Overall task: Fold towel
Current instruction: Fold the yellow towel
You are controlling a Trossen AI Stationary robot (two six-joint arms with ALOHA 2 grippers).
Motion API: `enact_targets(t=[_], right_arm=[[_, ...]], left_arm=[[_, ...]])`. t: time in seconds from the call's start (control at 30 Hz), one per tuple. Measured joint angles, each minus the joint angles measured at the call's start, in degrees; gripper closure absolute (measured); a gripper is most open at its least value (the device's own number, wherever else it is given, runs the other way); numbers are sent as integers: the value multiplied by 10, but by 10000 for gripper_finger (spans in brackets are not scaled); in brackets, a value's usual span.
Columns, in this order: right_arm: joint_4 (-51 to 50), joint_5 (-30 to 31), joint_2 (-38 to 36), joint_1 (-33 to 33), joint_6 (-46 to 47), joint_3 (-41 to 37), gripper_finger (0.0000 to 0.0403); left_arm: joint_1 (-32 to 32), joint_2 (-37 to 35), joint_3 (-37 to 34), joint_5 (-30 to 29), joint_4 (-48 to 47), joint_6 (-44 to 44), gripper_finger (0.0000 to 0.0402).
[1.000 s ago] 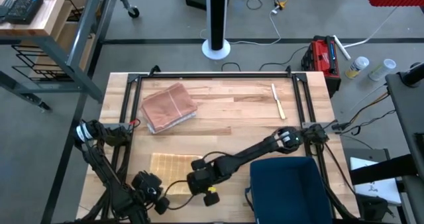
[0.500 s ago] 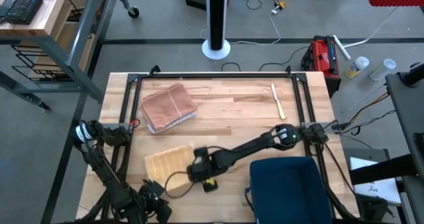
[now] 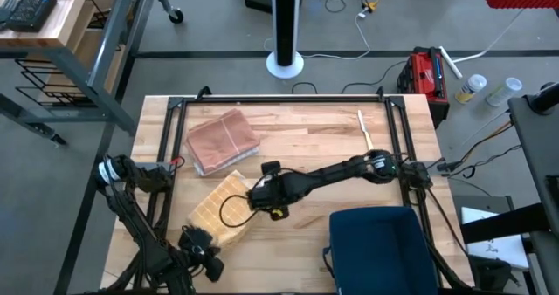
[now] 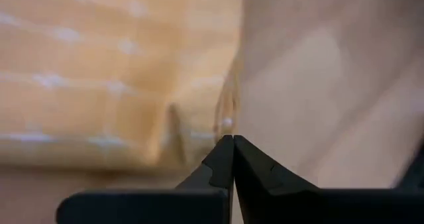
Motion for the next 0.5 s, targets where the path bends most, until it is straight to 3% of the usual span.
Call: enact_targets(t=[0.1, 0.17, 0.4, 0.5], right_arm=[[45, -132, -20, -2, 5, -22, 403], [109, -186, -30, 3, 20, -55, 403], [404, -194, -43, 36, 95, -167, 403], [466, -195, -34, 49, 125, -184, 403]], left_arm=[[1, -22, 0, -46, -74, -32, 402], [2, -33, 0, -63, -118, -45, 401], [10, -42, -3, -2, -246, -71, 401], [11, -42, -14, 14, -258, -72, 402]])
